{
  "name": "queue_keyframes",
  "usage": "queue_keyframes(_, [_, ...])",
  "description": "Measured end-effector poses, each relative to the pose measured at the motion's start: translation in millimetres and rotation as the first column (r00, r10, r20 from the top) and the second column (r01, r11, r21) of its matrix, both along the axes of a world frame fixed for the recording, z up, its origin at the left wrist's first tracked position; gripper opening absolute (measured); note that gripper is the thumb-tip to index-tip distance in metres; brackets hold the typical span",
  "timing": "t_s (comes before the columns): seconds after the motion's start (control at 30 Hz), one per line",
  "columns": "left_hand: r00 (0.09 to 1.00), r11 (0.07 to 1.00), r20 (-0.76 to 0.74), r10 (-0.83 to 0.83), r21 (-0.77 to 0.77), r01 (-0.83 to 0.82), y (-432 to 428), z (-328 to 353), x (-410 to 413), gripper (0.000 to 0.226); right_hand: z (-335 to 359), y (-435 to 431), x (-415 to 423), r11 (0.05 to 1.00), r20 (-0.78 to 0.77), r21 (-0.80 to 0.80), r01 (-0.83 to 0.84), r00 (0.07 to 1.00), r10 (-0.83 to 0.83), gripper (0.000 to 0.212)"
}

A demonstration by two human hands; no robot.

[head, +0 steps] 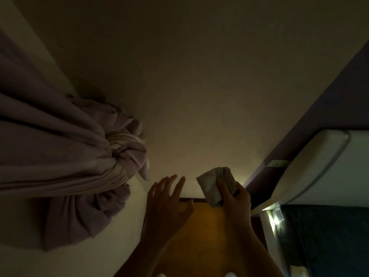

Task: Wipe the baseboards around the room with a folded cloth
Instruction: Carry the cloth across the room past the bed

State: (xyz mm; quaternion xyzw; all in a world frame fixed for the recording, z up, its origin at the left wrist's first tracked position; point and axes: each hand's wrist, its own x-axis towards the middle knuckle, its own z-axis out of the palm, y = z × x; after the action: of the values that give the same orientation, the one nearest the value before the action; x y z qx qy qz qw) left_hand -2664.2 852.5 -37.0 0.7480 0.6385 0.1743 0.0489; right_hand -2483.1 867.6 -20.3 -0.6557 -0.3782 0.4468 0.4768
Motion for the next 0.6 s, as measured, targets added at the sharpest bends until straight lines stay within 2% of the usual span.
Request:
queue_keyframes(0.1, [1.0, 0.999, 0.002, 0.028, -0.03, -0.028, -2, 3, -4, 0.064, 2, 5, -3, 0.999, 0.022, 0.021, -0.034, 0.999, 0.033, 0.021])
queue_keyframes(0.23, [0.996, 0.996, 0.029, 0.088, 0.008, -0.088, 1, -2, 0, 0.064, -3, 27, 6, 0.988, 0.005, -0.012, -0.153, 0.988, 0.153, 0.022])
queue_keyframes(0.37, [0.974, 0.973, -0.016, 0.228, 0.038, -0.227, 13, -7, 16, 0.063, -12, 60, 21, 0.961, 0.012, 0.019, -0.276, 0.961, 0.276, 0.021])
queue_keyframes(0.6, [0.826, 0.829, -0.08, 0.558, 0.036, -0.557, -5, -7, 55, 0.061, -17, 112, 28, 0.826, 0.082, 0.051, -0.561, 0.827, 0.557, 0.018])
